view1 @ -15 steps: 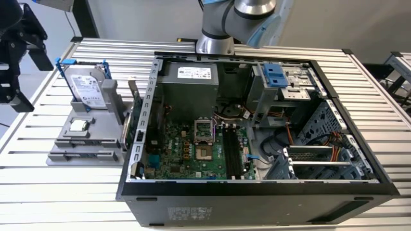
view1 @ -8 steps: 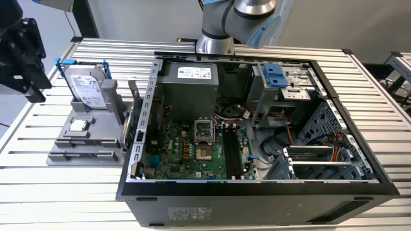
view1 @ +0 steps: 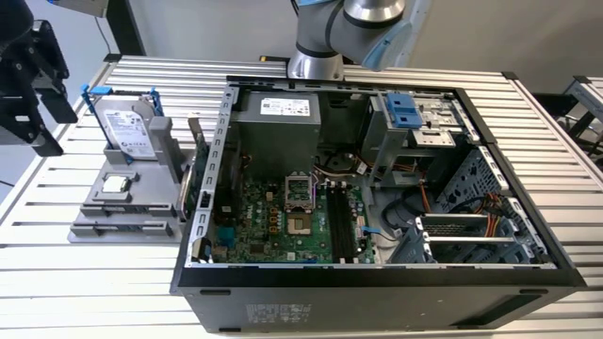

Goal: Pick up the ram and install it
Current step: 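Pick up the ram and move it above insertion slot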

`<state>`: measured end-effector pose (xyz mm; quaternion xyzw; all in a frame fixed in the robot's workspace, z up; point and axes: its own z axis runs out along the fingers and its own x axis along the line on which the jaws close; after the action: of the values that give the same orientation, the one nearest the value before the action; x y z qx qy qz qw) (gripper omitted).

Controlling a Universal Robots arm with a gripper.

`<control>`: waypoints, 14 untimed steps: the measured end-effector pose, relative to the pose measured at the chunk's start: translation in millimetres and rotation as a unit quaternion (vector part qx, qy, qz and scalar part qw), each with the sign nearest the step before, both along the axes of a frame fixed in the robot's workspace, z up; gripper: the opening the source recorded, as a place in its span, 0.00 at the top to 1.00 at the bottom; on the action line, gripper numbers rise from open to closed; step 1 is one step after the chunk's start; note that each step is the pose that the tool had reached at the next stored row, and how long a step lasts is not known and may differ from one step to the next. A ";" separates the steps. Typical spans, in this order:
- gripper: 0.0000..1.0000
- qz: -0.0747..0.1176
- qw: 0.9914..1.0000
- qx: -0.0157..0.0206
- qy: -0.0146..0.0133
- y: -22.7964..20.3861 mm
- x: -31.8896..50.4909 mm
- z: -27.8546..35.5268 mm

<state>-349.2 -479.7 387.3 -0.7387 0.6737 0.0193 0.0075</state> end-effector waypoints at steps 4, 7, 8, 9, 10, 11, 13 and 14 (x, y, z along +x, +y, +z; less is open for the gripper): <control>1.00 0.000 1.000 0.000 0.000 0.0 0.0 0.0; 1.00 0.000 1.000 0.000 0.000 0.1 0.0 0.0; 1.00 0.000 1.000 0.000 0.000 0.1 0.0 0.0; 1.00 0.000 1.000 0.000 0.000 0.1 0.0 0.0; 1.00 0.000 1.000 0.000 0.000 0.1 0.0 0.0; 1.00 0.000 1.000 0.000 0.000 0.1 0.0 0.0; 1.00 0.000 1.000 0.000 0.000 0.1 0.0 0.0; 1.00 0.000 1.000 0.000 0.000 0.1 0.0 0.0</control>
<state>-349.2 -479.7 387.3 -0.7389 0.6736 0.0193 0.0075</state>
